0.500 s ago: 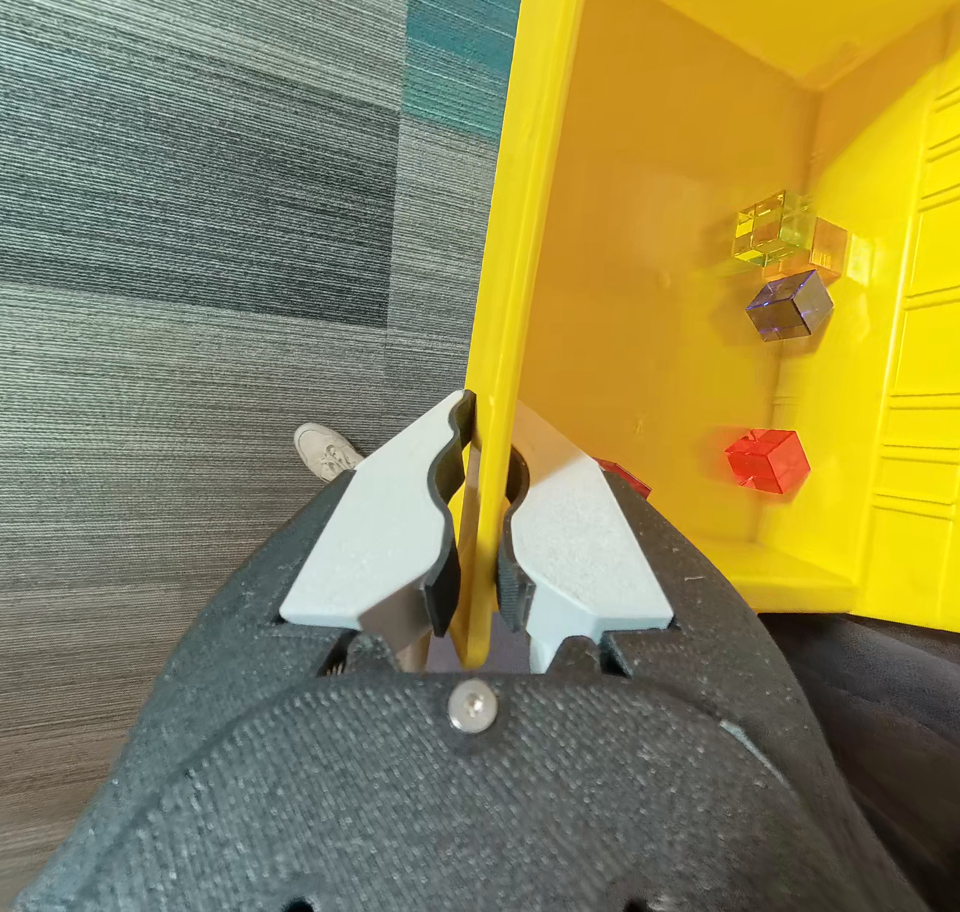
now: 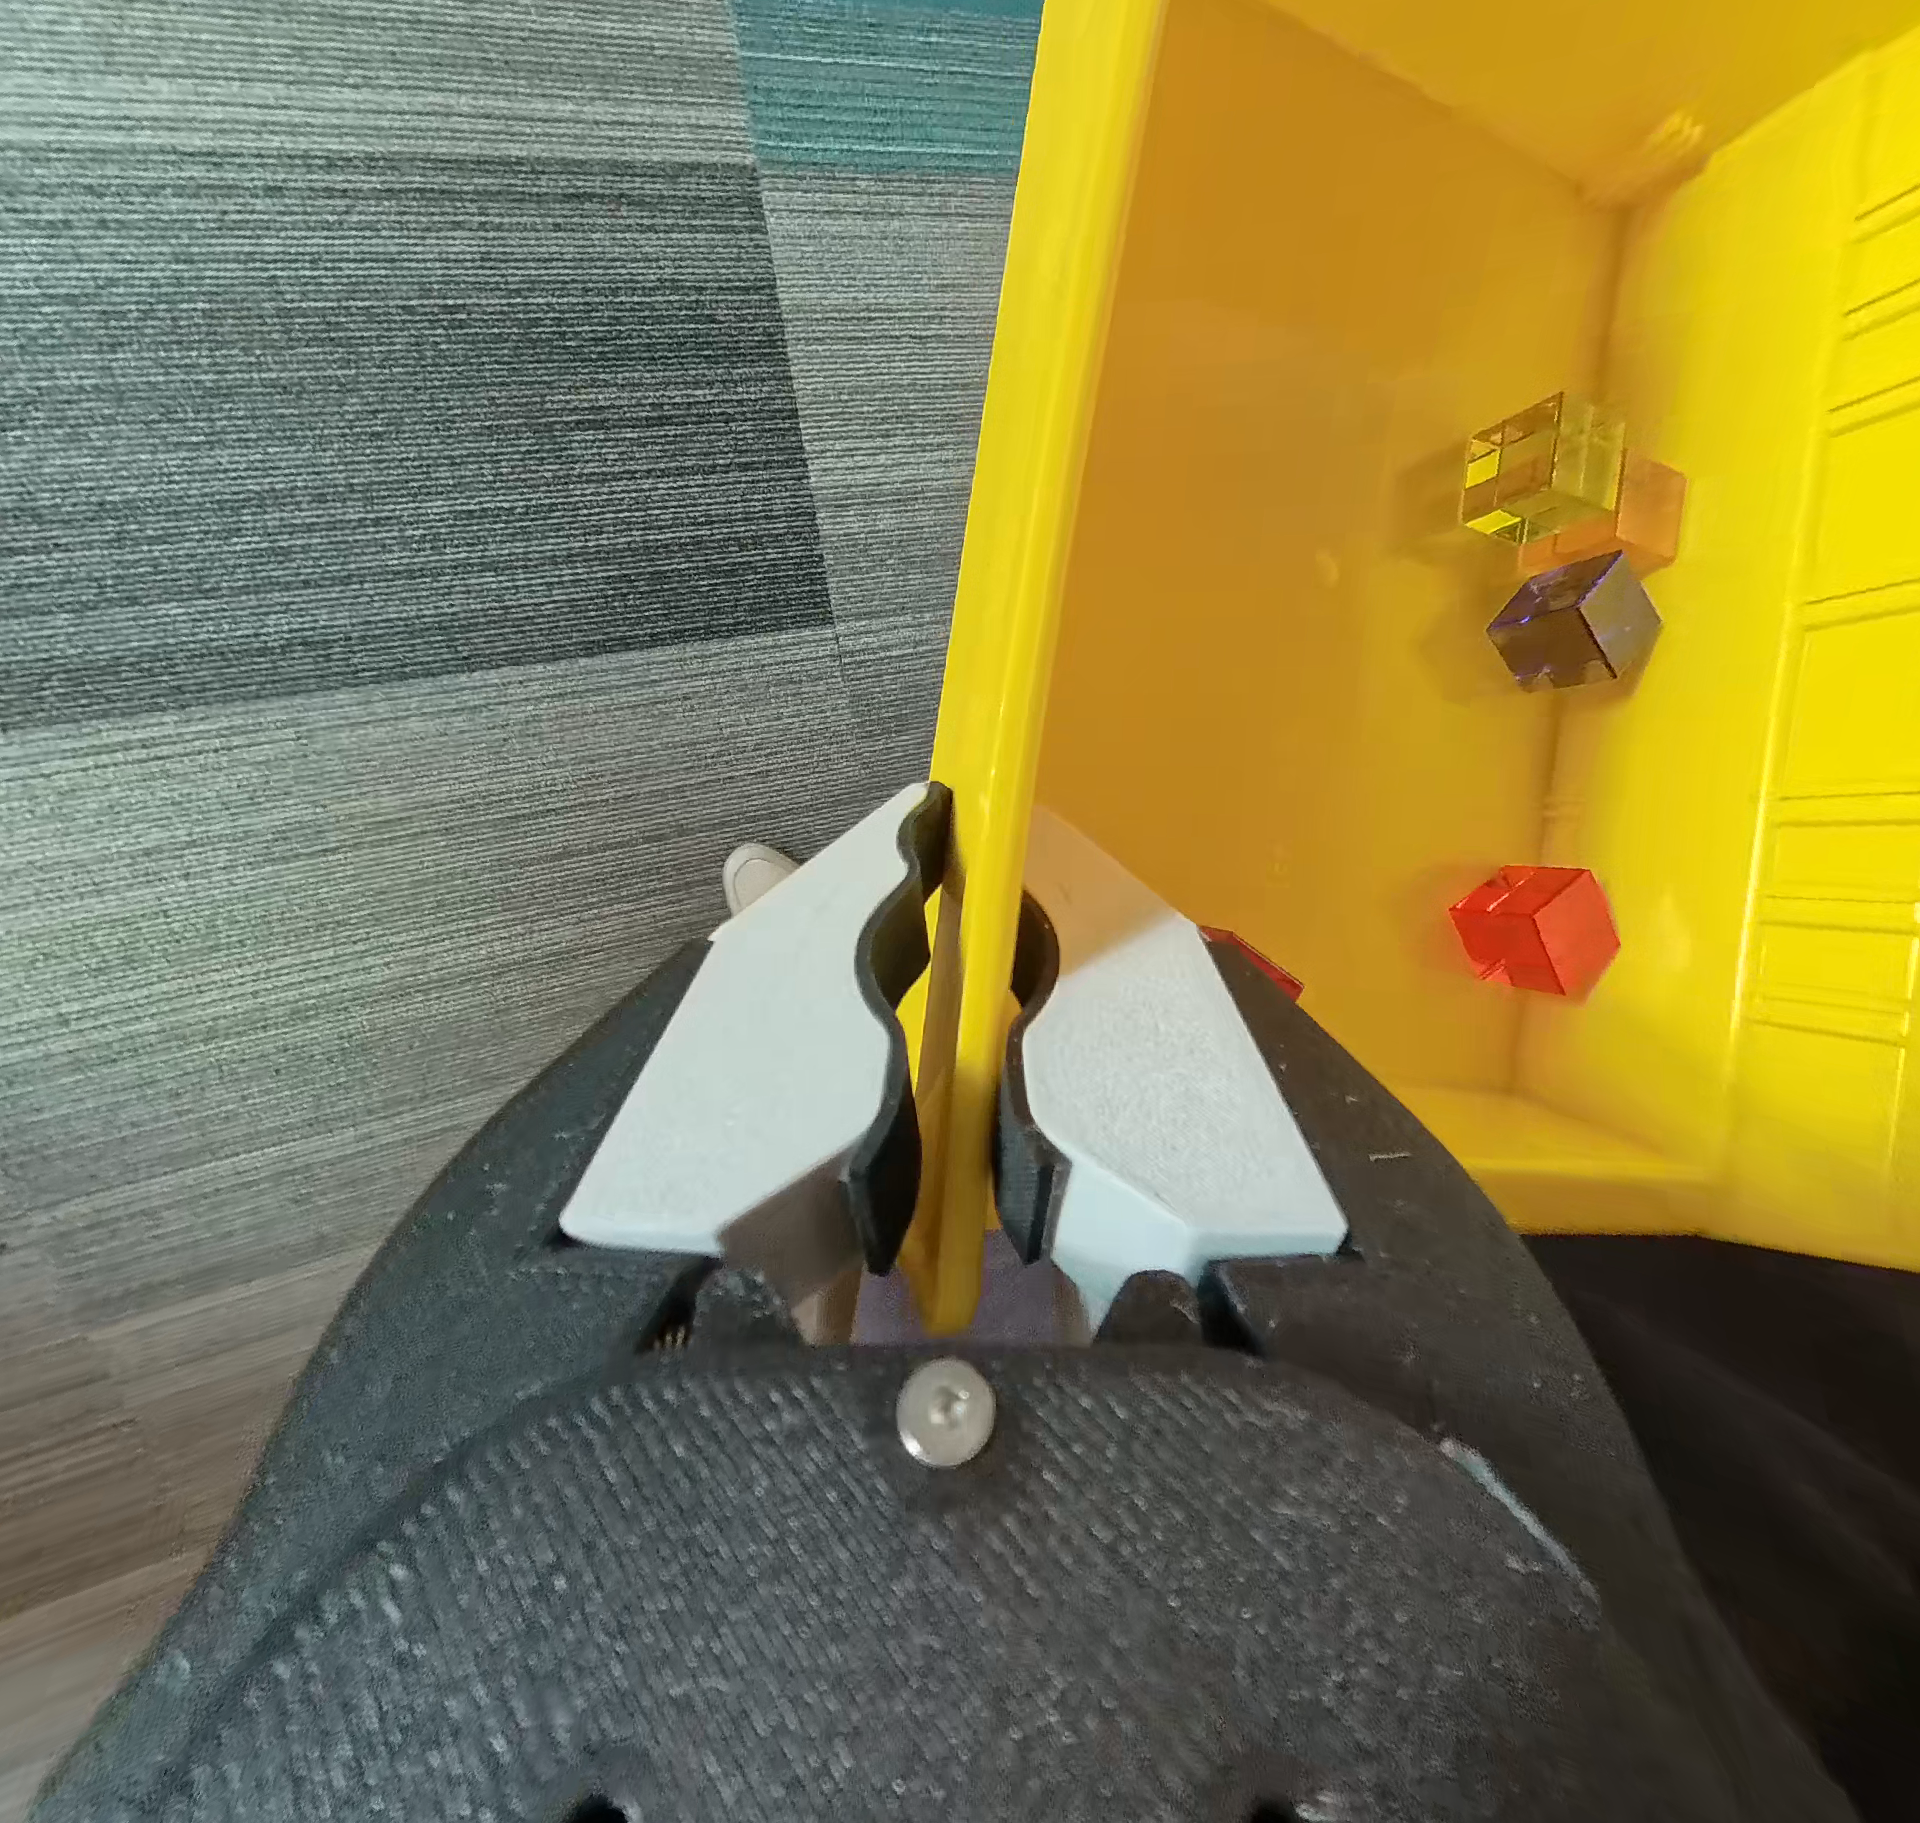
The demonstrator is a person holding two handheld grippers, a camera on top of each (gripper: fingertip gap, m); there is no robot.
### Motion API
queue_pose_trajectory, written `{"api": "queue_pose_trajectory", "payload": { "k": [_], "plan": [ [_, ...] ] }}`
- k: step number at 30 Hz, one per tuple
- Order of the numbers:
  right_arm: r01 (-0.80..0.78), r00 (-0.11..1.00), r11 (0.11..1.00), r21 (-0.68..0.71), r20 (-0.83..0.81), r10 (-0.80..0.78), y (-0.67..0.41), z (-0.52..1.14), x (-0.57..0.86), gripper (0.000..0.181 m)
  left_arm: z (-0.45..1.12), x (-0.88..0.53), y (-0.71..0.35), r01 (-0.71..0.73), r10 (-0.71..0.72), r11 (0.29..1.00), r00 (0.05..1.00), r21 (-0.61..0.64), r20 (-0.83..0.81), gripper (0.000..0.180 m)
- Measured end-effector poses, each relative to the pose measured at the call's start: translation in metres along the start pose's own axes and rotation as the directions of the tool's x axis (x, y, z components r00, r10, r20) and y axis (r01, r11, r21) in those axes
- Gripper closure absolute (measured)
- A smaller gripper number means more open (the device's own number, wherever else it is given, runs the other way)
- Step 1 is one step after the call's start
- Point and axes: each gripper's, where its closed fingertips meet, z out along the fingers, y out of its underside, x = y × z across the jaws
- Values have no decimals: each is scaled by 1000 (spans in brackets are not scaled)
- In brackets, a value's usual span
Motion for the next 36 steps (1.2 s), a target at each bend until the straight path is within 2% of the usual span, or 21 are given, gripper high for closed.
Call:
{"api": "queue_pose_trajectory", "payload": {
  "k": [4, 8, 12, 19, 36],
  "plan": [
    [-117, 976, 993, 5, -185, 116, 58, 1, -13, 151, -14, -32, -6, -62, 62, 998, 998, -1, 1, 179],
    [-111, 951, 991, 81, -280, 129, 58, -2, -35, 151, -25, -59, -11, -79, 80, 997, 997, 19, -2, 180],
    [-32, 960, 989, 142, -271, 70, 17, 13, -49, 150, -32, -73, -13, -52, 53, 997, 998, 50, -17, 179],
    [146, 949, 985, 88, -295, -114, -37, 40, -71, 149, -38, -82, -14, 18, -13, 994, 999, 104, -52, 179],
    [180, 940, 982, 49, -303, -157, -36, 70, -103, 148, -41, -88, 2, 40, -31, 992, 997, 120, -76, 180]
  ]
}}
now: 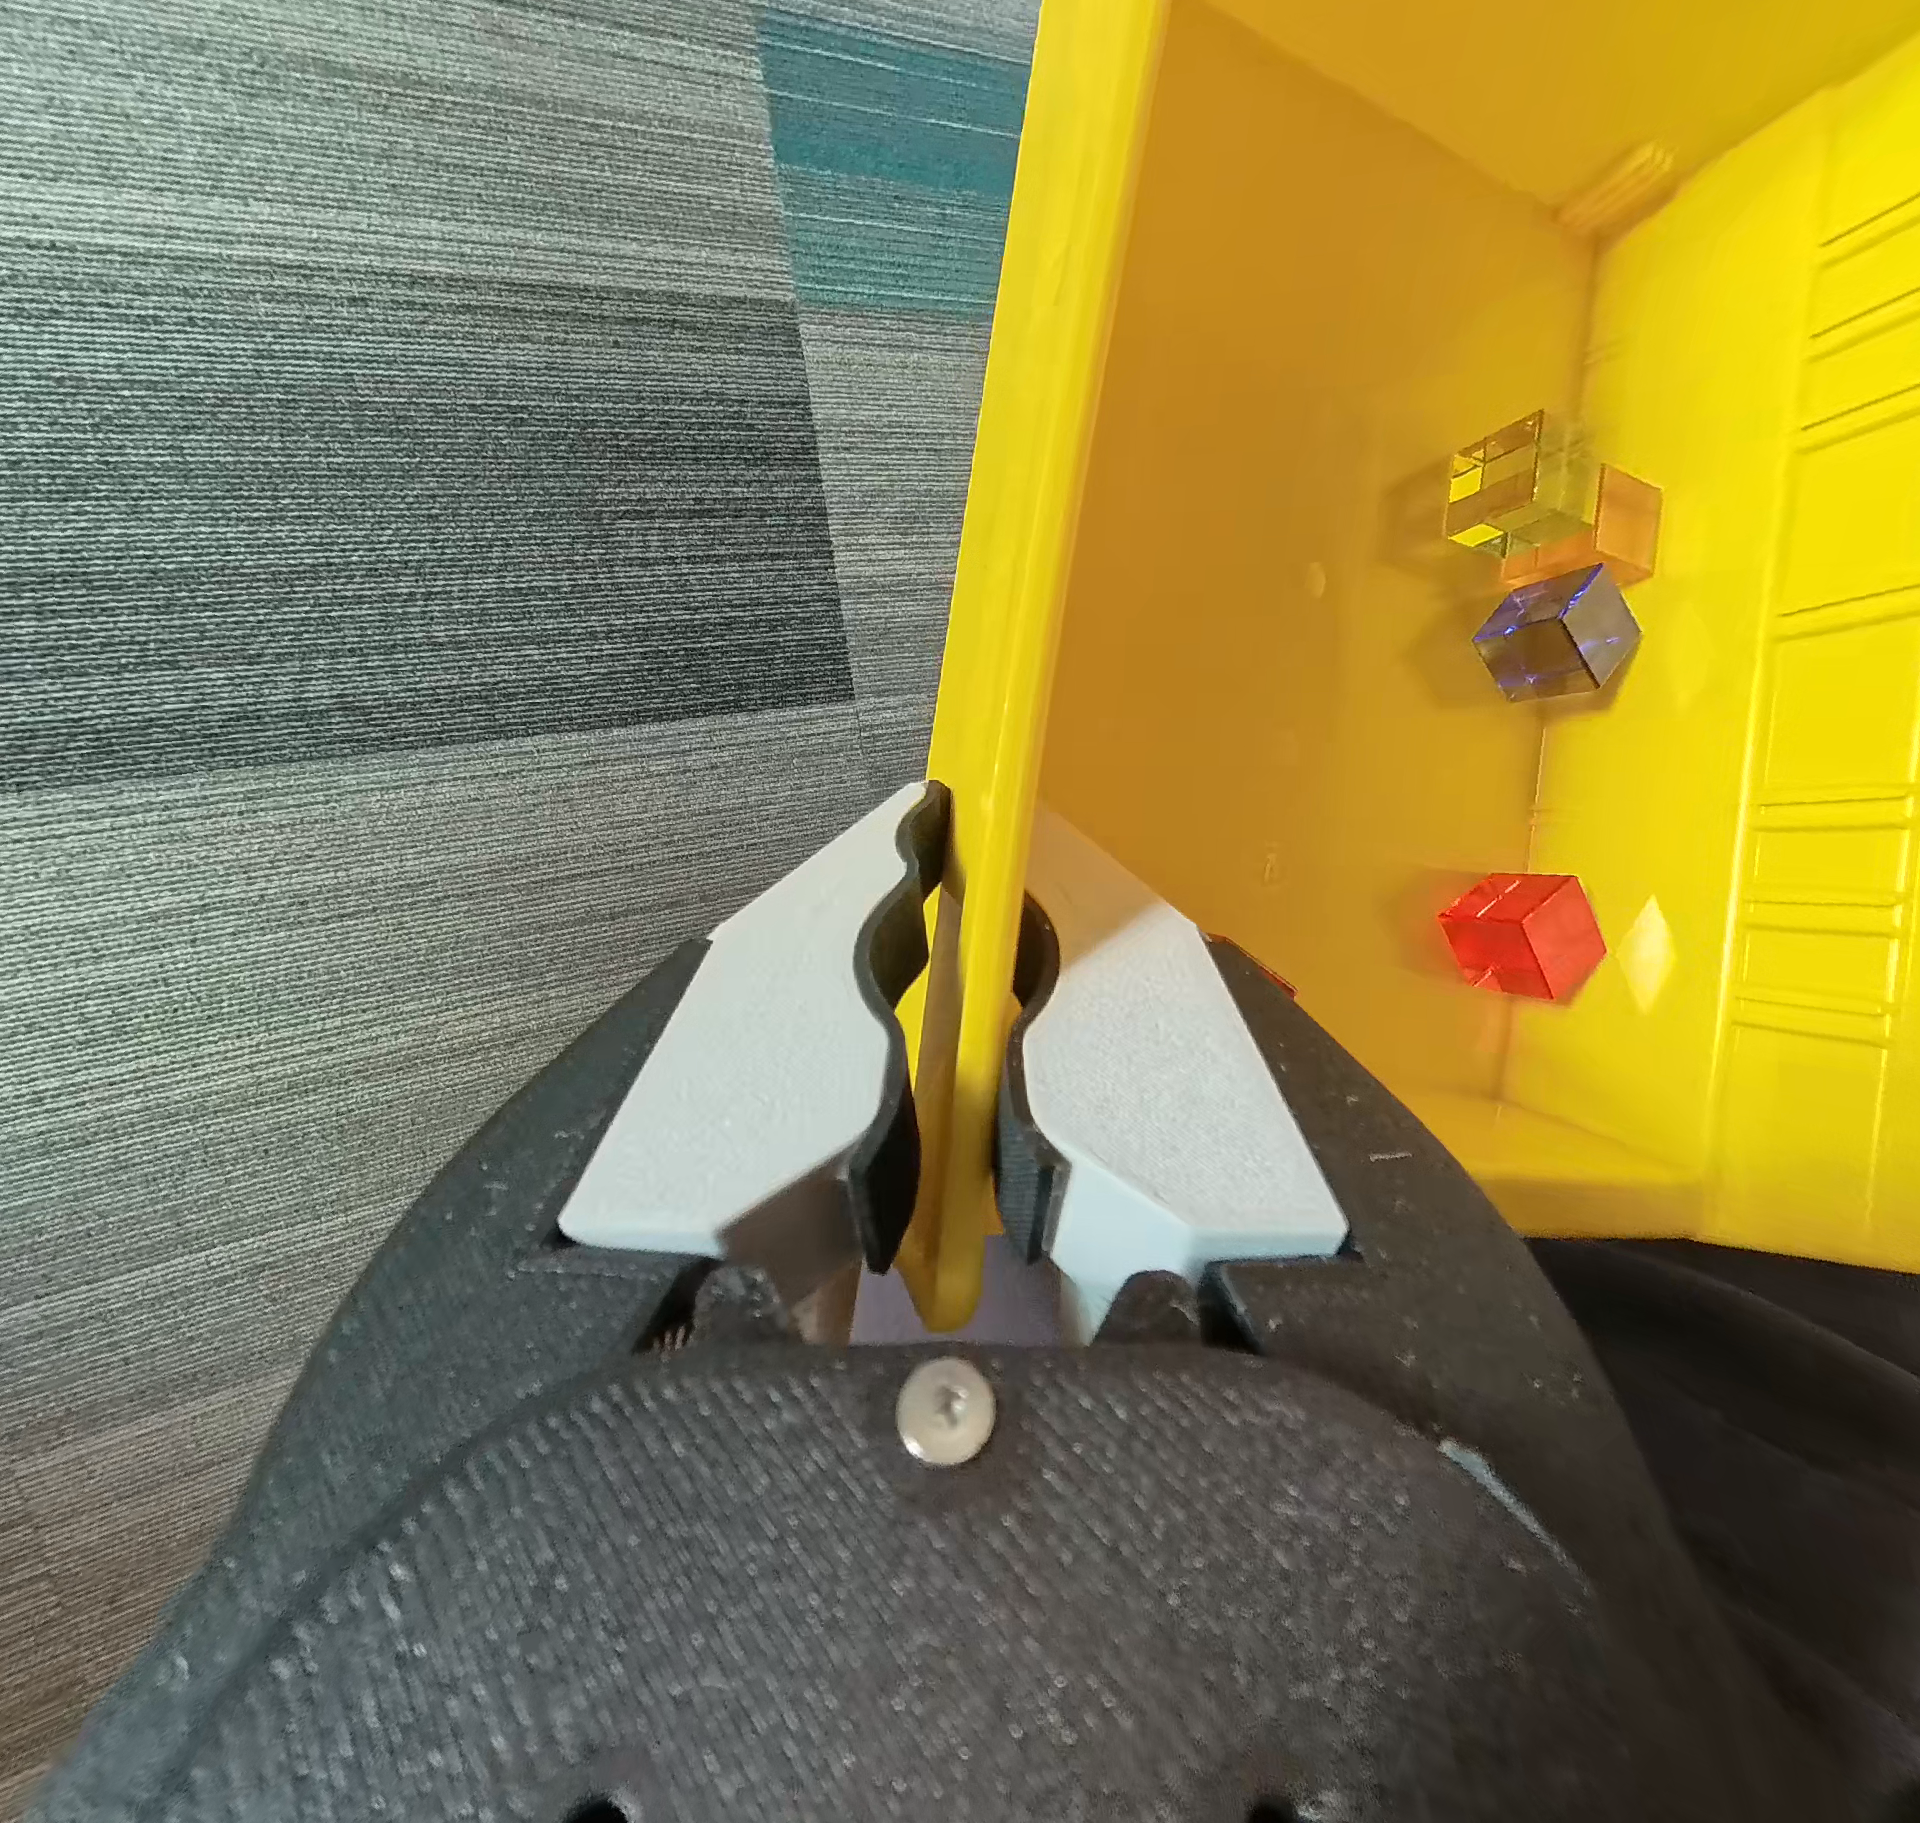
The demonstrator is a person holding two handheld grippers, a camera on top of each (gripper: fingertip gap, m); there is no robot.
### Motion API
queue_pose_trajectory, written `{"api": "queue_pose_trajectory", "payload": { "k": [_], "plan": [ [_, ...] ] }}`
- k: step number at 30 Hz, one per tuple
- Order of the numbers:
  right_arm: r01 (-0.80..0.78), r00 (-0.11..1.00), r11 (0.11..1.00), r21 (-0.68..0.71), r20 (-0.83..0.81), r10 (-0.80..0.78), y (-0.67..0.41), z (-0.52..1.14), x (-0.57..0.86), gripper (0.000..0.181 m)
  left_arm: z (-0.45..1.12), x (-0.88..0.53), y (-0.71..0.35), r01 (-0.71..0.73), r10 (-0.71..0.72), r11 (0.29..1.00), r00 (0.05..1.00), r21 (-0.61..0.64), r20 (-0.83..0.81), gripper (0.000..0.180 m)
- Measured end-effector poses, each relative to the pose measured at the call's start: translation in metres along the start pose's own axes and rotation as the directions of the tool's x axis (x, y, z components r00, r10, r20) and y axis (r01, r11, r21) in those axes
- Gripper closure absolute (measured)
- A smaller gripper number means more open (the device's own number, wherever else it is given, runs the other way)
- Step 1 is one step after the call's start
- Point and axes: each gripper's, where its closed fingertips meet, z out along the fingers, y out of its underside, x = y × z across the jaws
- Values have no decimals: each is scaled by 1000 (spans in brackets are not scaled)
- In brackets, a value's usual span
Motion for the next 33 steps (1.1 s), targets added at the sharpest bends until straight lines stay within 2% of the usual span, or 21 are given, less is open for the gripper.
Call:
{"api": "queue_pose_trajectory", "payload": {
  "k": [10, 29, 33],
  "plan": [
    [38, 999, 999, 12, 23, -38, -15, 18, -14, 143, -2, 4, -5, -26, 26, 999, 1000, 18, -7, 180],
    [189, 969, 981, -53, 173, -177, -52, 103, -69, 130, -9, -6, -1, 41, -41, 998, 999, 43, -13, 180],
    [222, 975, 960, -172, 38, -218, -45, 132, -46, 114, -13, -12, 0, 51, -51, 998, 999, 43, -5, 180]
  ]
}}
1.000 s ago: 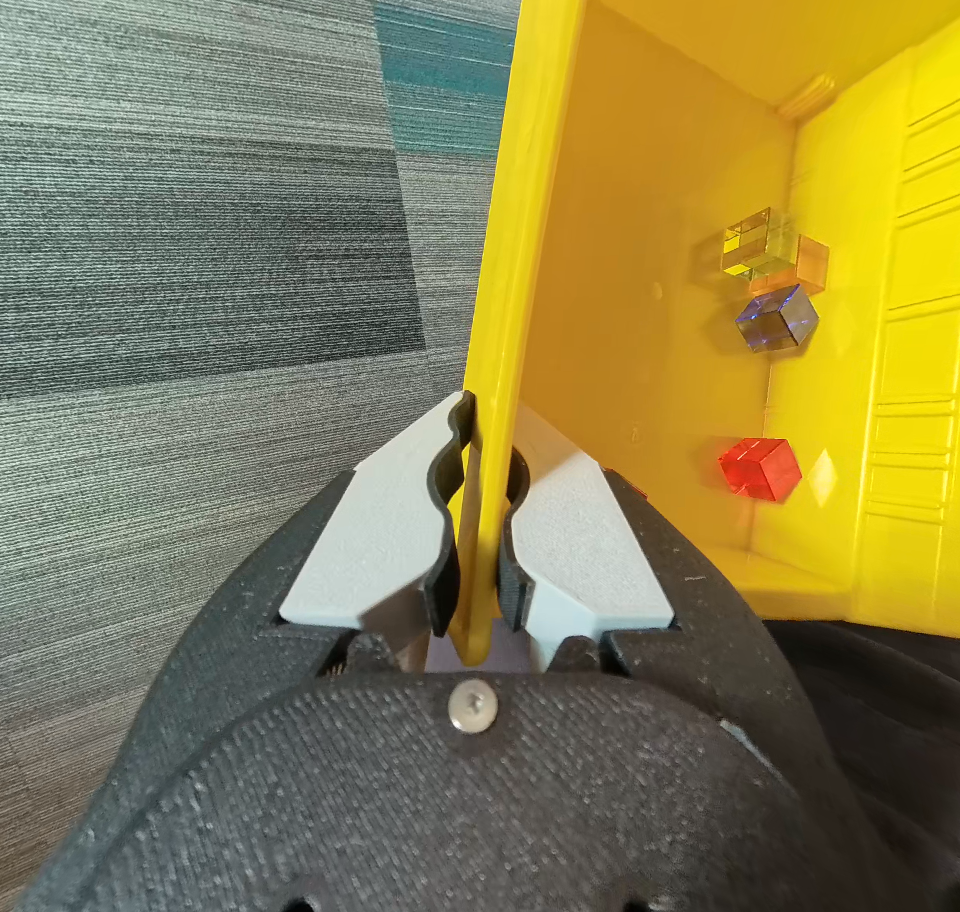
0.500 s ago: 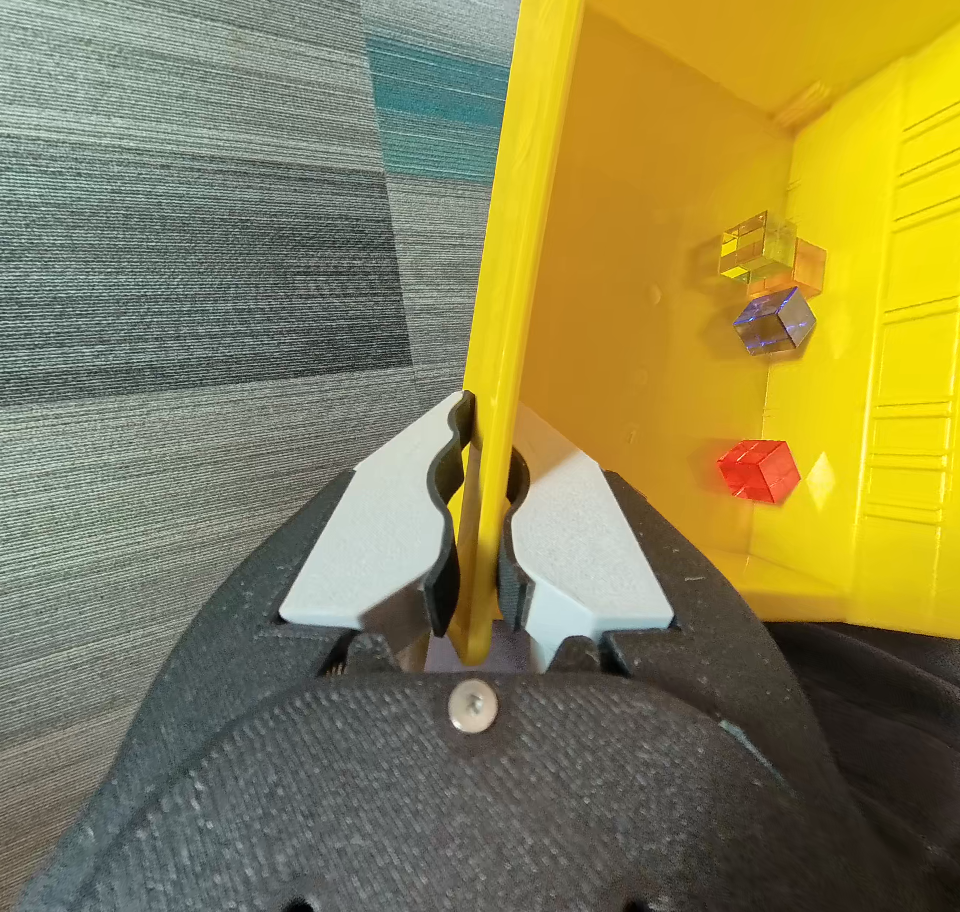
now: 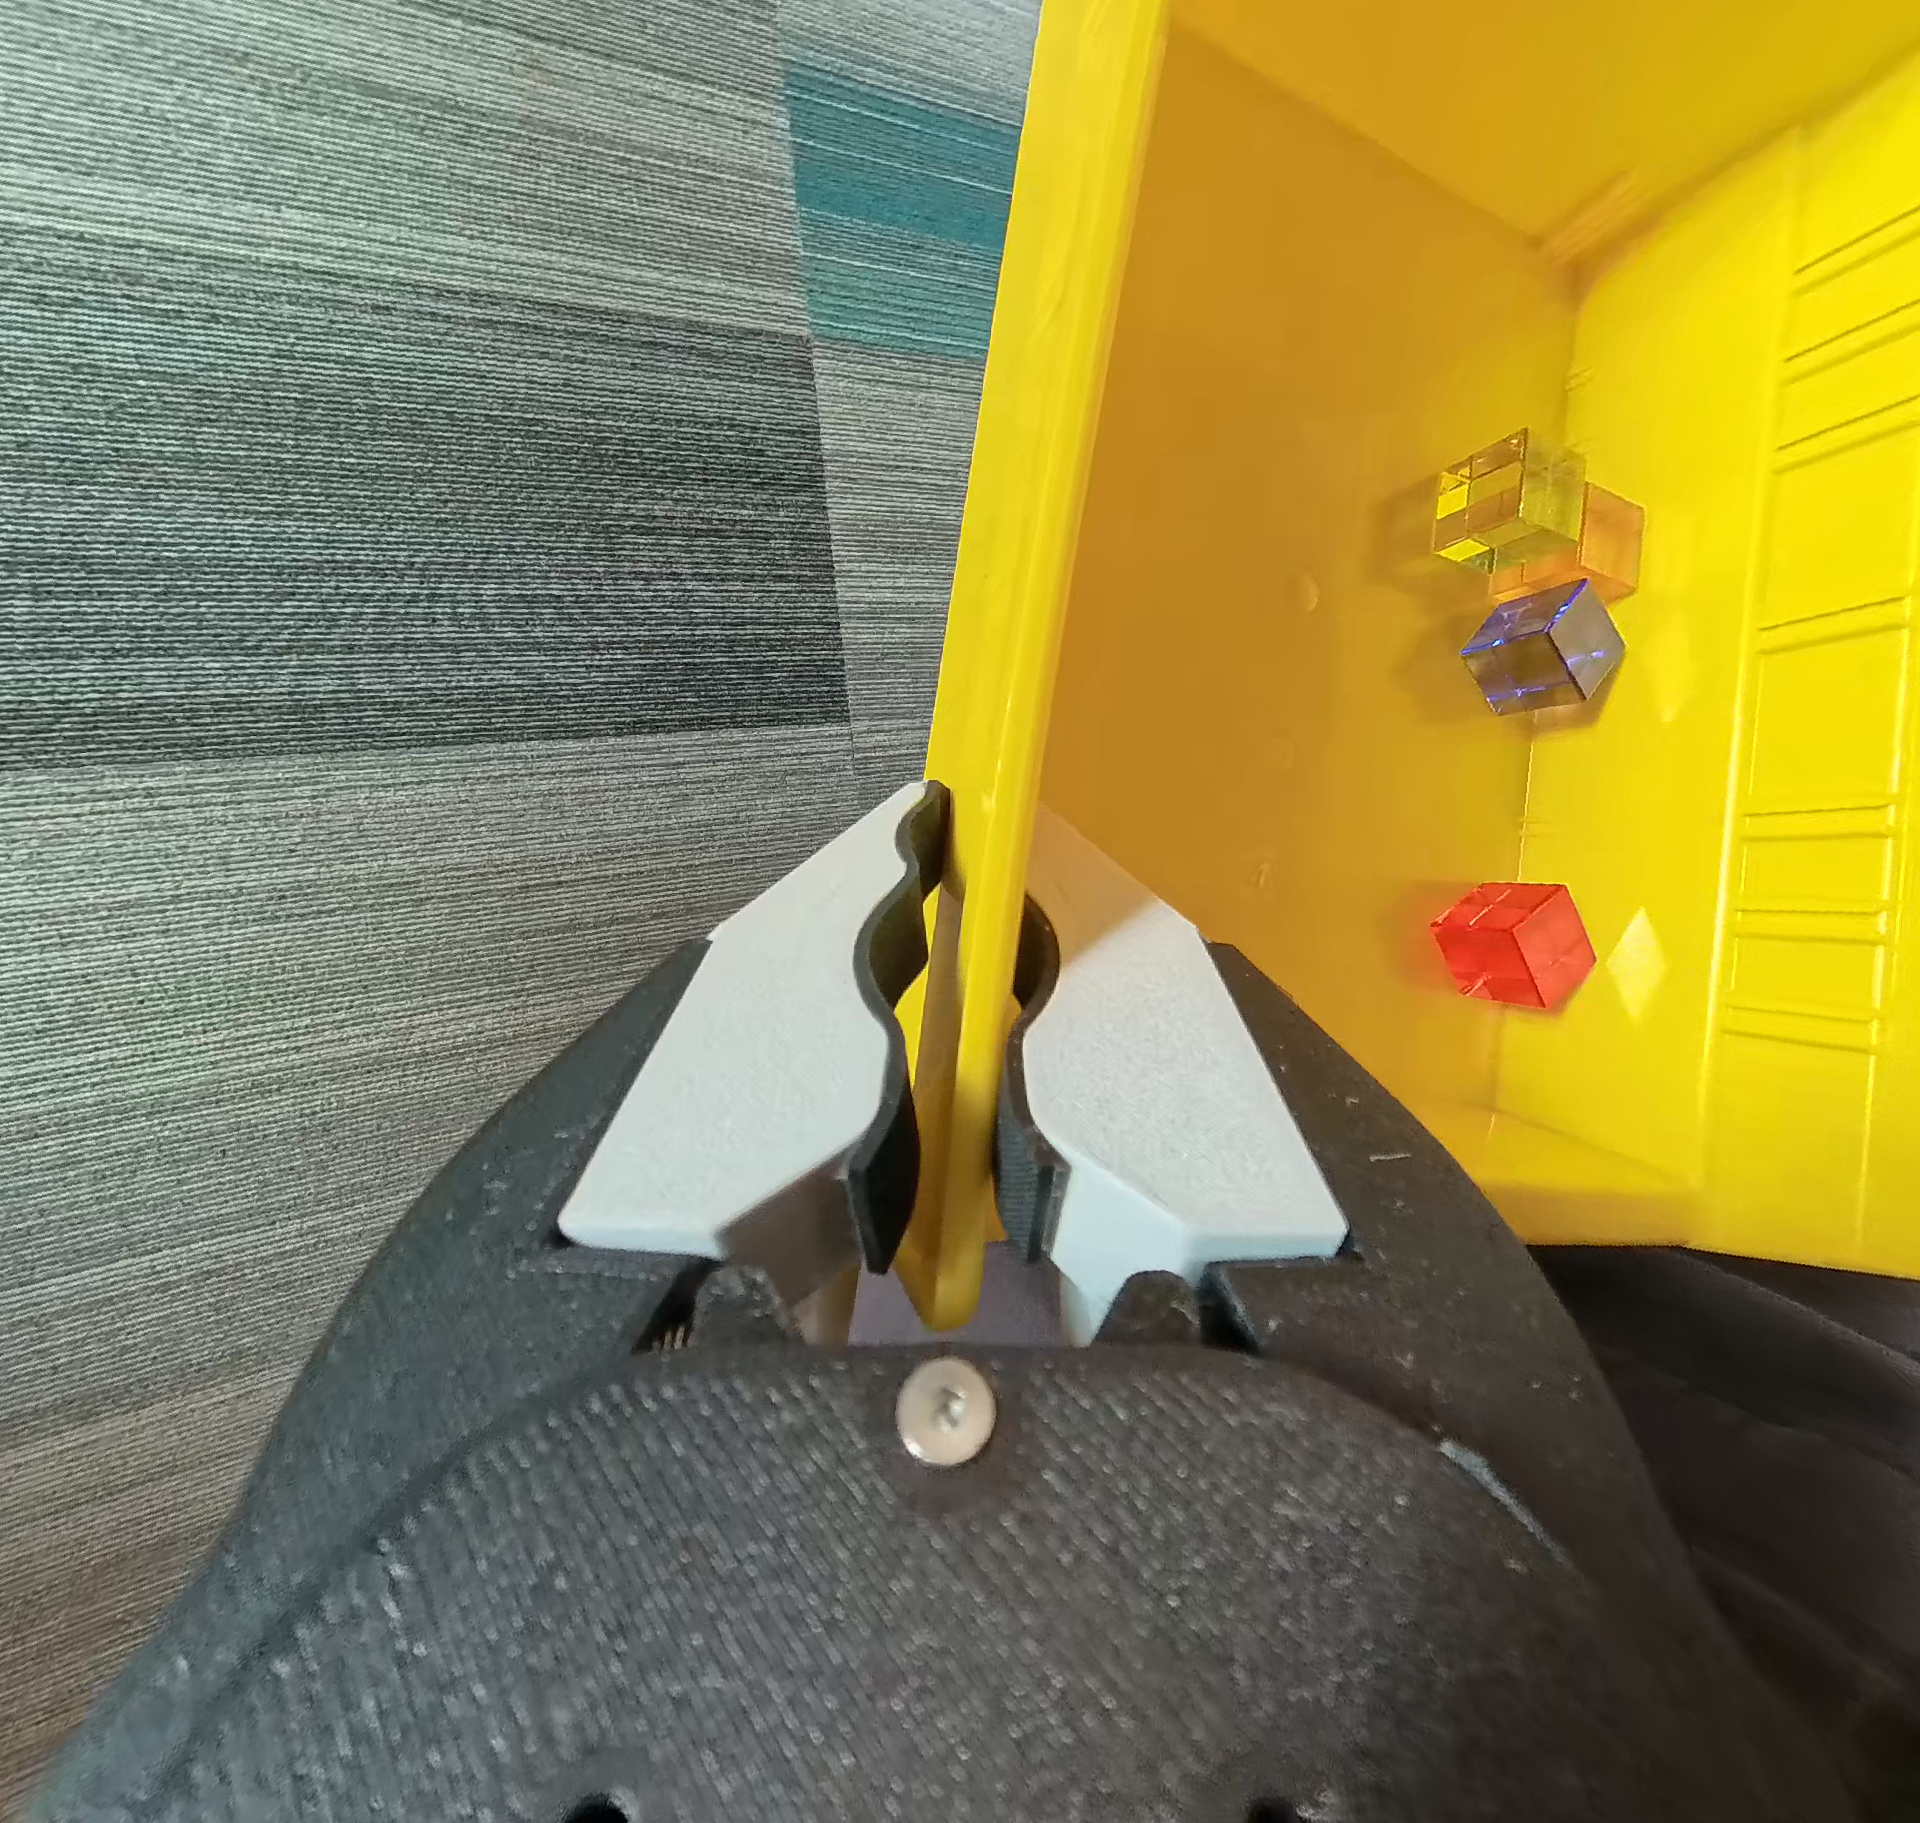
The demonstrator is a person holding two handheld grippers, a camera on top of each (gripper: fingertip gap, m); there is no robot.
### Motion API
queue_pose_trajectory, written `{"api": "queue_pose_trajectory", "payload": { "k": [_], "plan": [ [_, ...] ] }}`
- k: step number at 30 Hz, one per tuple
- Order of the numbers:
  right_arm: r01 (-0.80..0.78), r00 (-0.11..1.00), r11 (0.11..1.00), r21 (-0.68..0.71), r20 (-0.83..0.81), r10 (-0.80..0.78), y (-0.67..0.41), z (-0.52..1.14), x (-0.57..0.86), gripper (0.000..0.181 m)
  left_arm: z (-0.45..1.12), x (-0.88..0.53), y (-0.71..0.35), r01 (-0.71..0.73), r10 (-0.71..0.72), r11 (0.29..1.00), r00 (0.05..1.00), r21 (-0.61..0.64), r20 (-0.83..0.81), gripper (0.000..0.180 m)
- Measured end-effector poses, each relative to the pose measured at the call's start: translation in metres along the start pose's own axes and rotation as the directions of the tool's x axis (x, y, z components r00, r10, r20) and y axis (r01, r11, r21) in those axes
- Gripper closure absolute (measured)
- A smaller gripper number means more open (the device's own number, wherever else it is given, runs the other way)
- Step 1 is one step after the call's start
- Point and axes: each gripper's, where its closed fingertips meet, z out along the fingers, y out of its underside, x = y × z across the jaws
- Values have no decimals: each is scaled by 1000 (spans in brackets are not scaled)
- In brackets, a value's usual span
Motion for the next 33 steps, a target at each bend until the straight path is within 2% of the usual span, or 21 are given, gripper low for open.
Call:
{"api": "queue_pose_trajectory", "payload": {
  "k": [6, 8, 10, 15, 20, 25, 26, 28, 33],
  "plan": [
    [-202, 965, 979, -35, -176, 193, 29, 30, 35, 92, -9, -5, -4, 13, -14, 1000, 1000, 22, 15, 180],
    [-244, 949, 967, -71, -223, 223, 44, 39, 42, 80, -12, -6, -7, 23, -23, 999, 1000, 34, 15, 180],
    [-268, 940, 957, -115, -246, 234, 56, 48, 42, 76, -13, -6, -9, 34, -34, 998, 999, 46, 13, 180],
    [-378, 924, 918, -121, -114, 365, 59, 75, 12, 80, -15, -2, -17, 30, -31, 997, 999, 64, 14, 180],
    [-476, 880, 863, -170, -84, 468, 72, 101, 8, 82, -18, 7, -22, -10, 8, 996, 1000, 86, 26, 180],
    [-482, 875, 848, -219, -177, 451, 96, 120, 29, 119, -18, 2, -20, -6, -1, 996, 998, 89, 70, 180],
    [-499, 865, 835, -230, -178, 468, 101, 125, 30, 120, -18, 2, -20, 1, -6, 996, 998, 93, 59, 180],
    [-529, 849, 812, -248, -164, 503, 108, 133, 31, 110, -18, 4, -21, -2, -2, 996, 999, 94, 46, 180],
    [-503, 864, 819, -277, -196, 464, 110, 144, 38, 114, -16, 3, -30, -40, 33, 995, 997, 90, 72, 180]
  ]
}}
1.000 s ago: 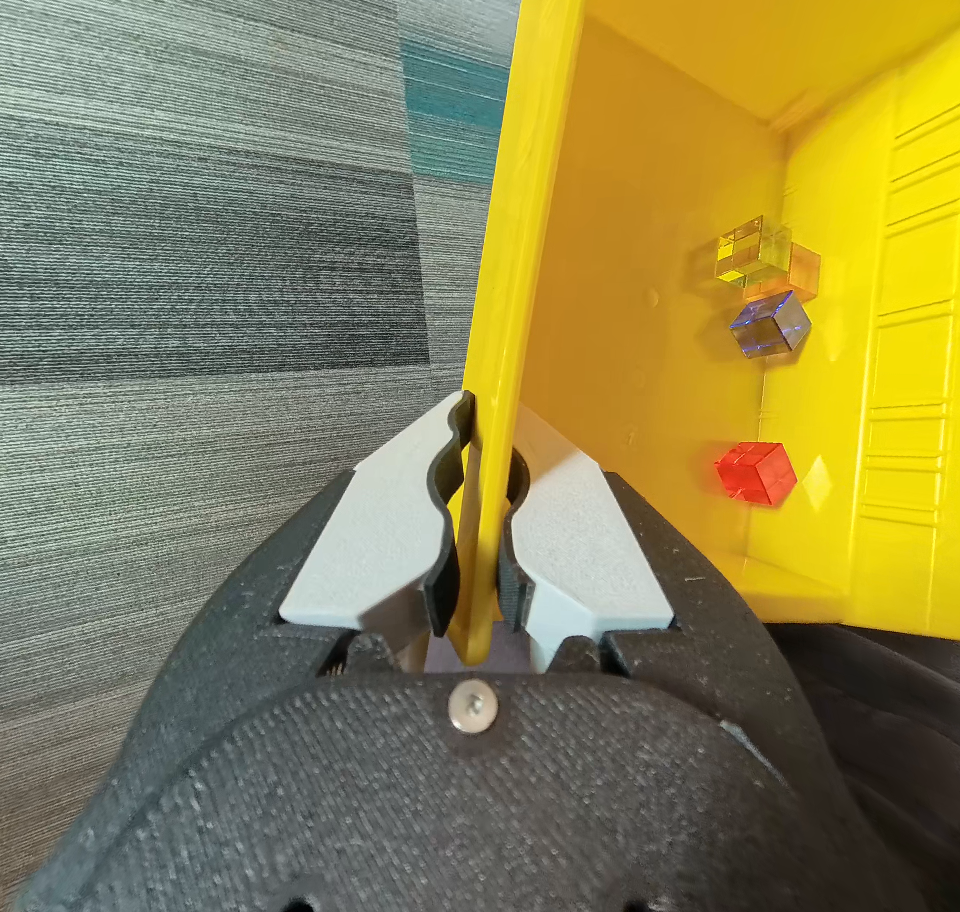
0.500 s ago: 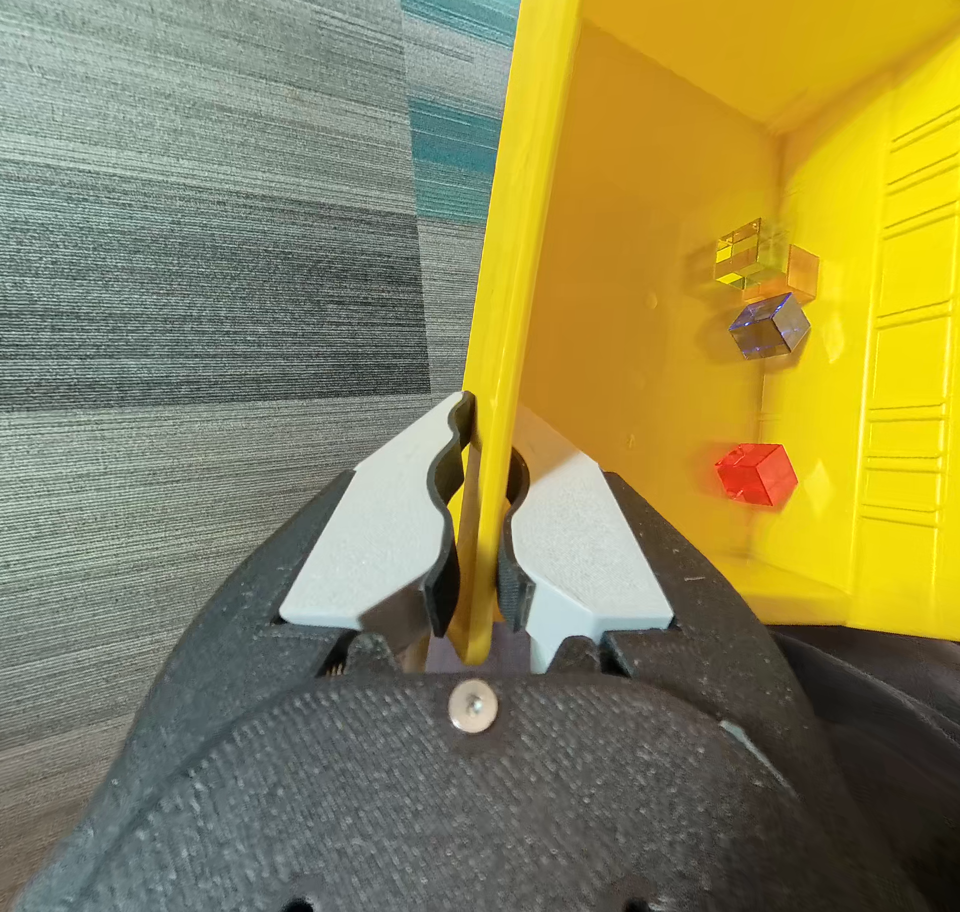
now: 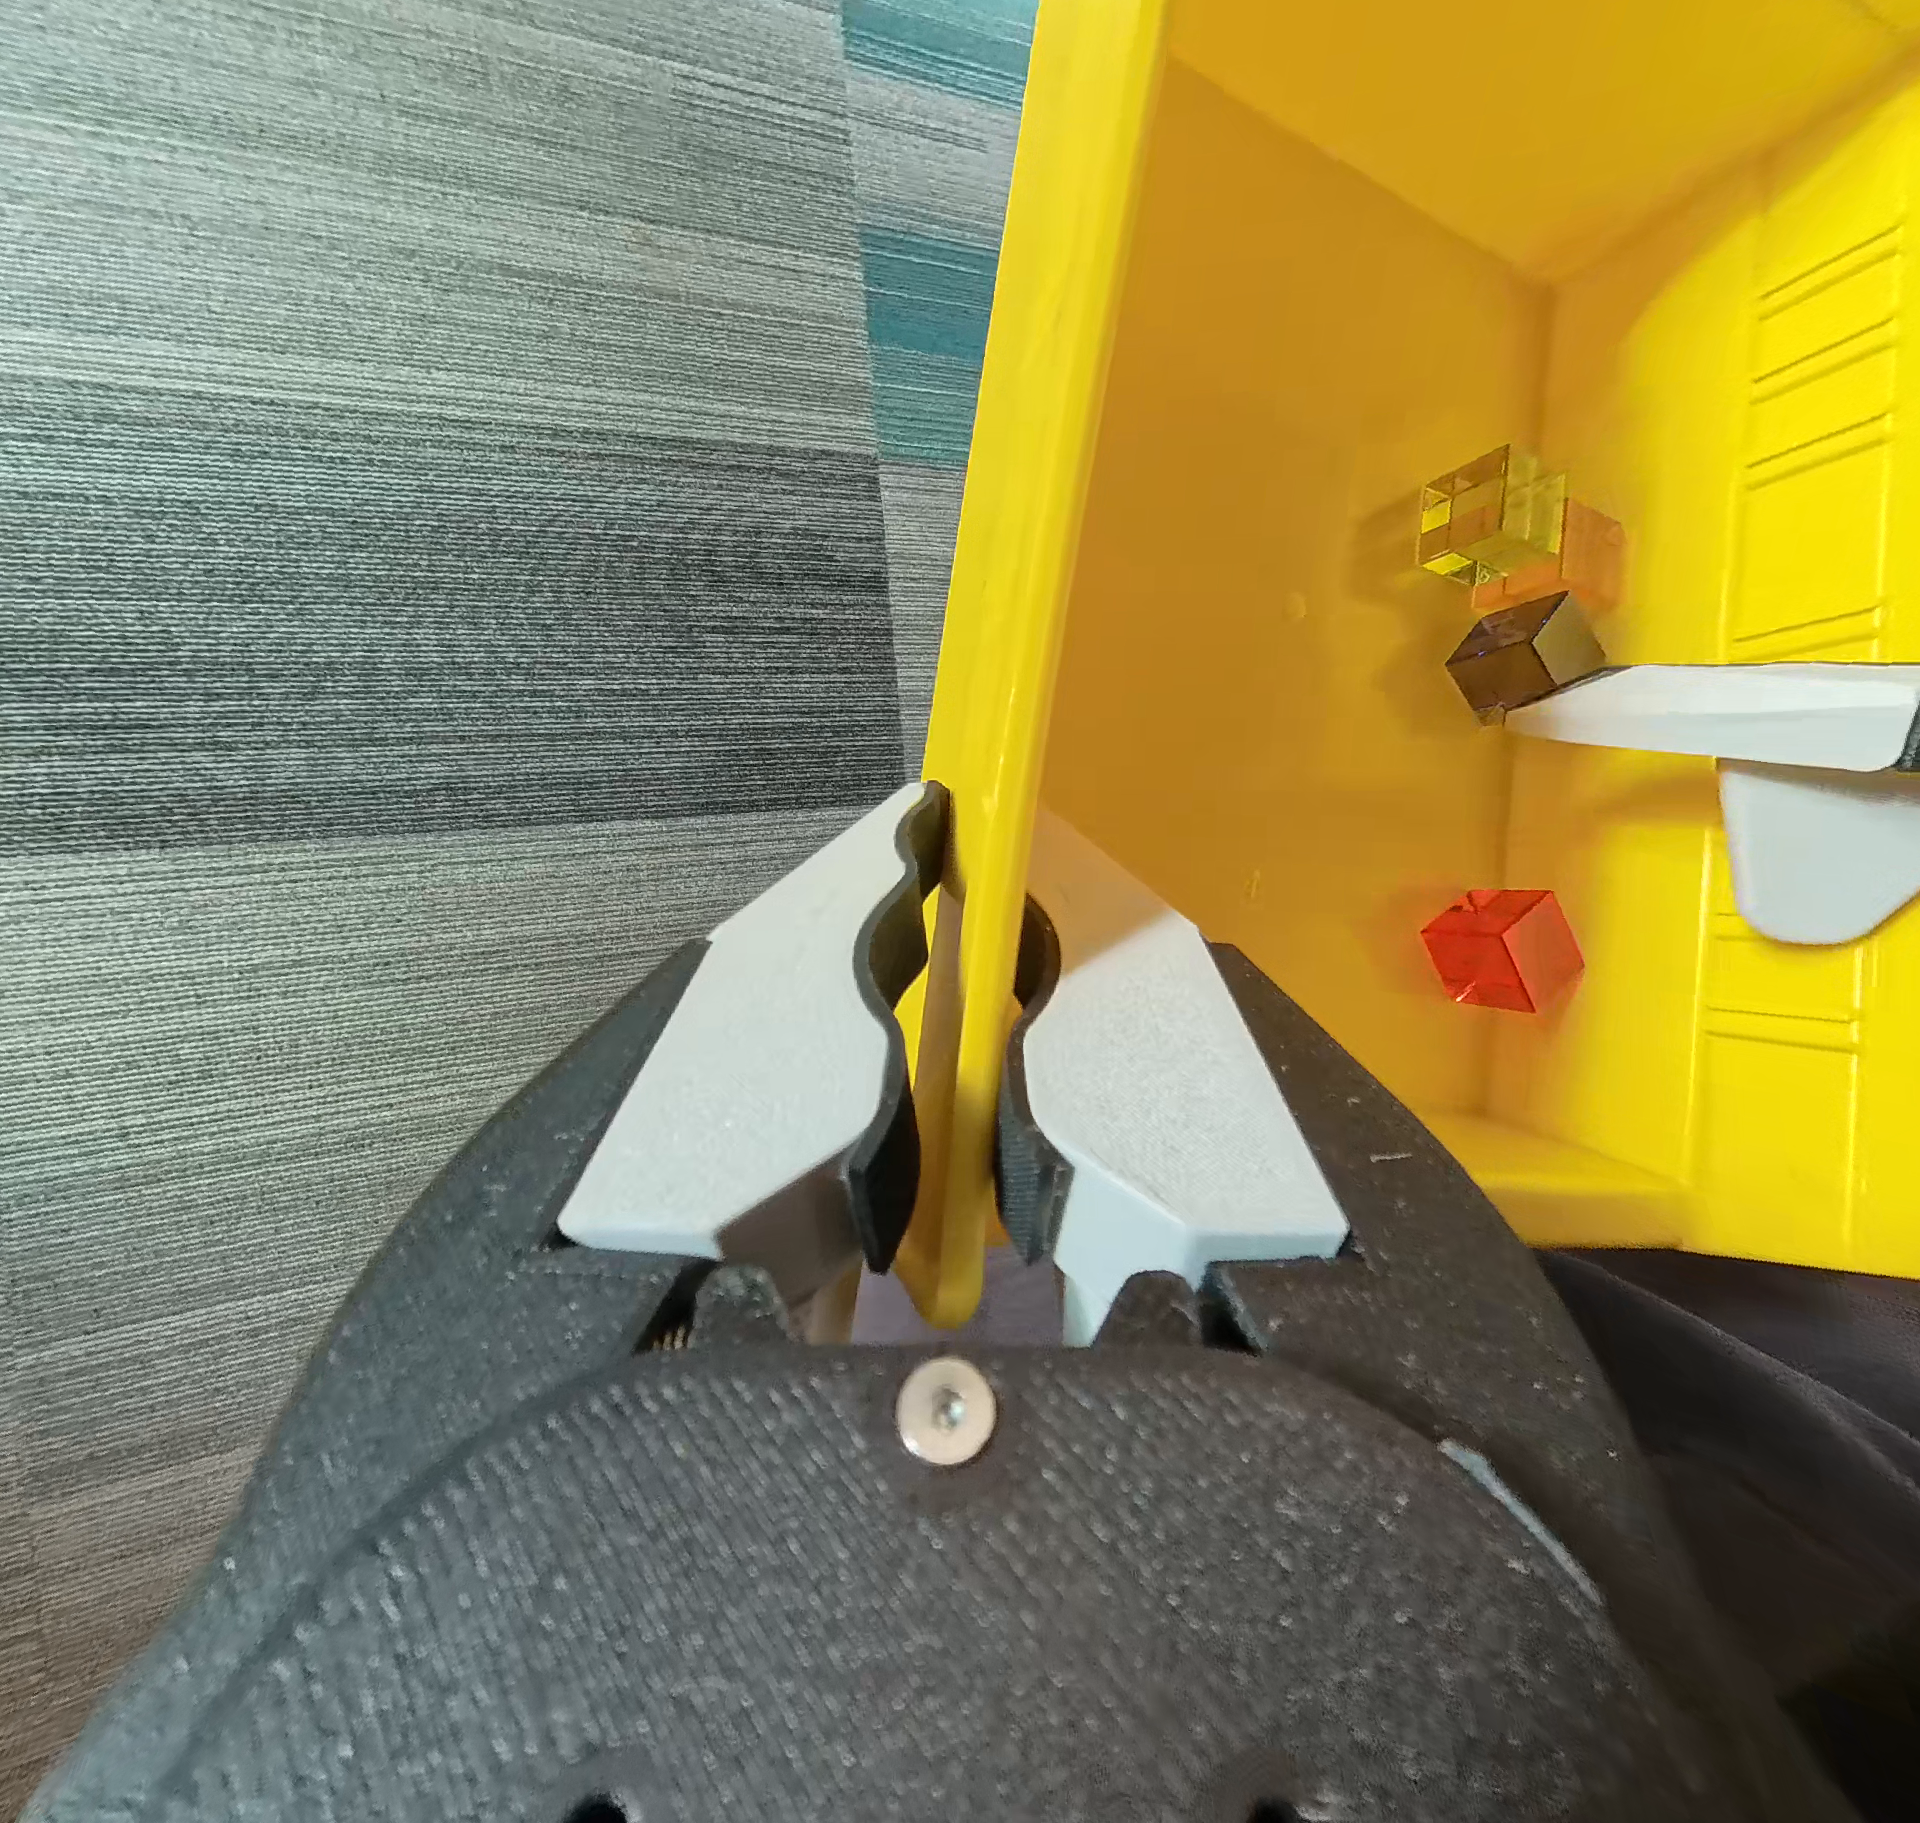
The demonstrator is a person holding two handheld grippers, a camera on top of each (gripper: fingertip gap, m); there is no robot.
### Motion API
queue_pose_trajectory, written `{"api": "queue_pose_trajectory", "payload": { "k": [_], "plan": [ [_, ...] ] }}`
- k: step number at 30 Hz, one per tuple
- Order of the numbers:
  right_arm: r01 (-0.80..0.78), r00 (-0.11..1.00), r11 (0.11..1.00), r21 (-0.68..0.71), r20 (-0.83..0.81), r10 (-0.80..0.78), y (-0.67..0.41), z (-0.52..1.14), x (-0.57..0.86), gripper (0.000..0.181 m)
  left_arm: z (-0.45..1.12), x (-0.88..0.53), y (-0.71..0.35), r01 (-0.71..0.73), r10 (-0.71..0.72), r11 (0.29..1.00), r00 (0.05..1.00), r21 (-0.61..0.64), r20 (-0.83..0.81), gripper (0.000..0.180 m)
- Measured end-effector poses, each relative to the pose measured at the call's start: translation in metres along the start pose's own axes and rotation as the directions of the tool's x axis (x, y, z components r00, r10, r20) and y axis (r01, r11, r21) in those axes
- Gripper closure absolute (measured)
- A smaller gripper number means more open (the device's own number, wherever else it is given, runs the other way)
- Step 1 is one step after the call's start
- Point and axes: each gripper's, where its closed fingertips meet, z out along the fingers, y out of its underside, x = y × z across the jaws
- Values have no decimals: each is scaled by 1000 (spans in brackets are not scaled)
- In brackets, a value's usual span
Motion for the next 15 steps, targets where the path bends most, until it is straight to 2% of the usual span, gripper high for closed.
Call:
{"api": "queue_pose_trajectory", "payload": {
  "k": [4, 10, 13, 15],
  "plan": [
    [50, 999, 996, -70, 19, -48, -1, 9, 0, 117, 2, -5, -8, -28, 28, 1000, 999, 2, 21, 179],
    [-5, 995, 991, -135, 99, 18, -10, 12, 5, 127, 4, -6, -19, -46, 45, 999, 998, 14, 39, 178],
    [7, 993, 982, -186, 120, 16, -17, 6, 9, 126, 7, 1, -25, -53, 51, 998, 998, 32, 40, 178],
    [22, 990, 971, -236, 142, 12, -18, -1, 9, 119, 8, 5, -30, -66, 64, 997, 997, 40, 37, 178]
  ]
}}
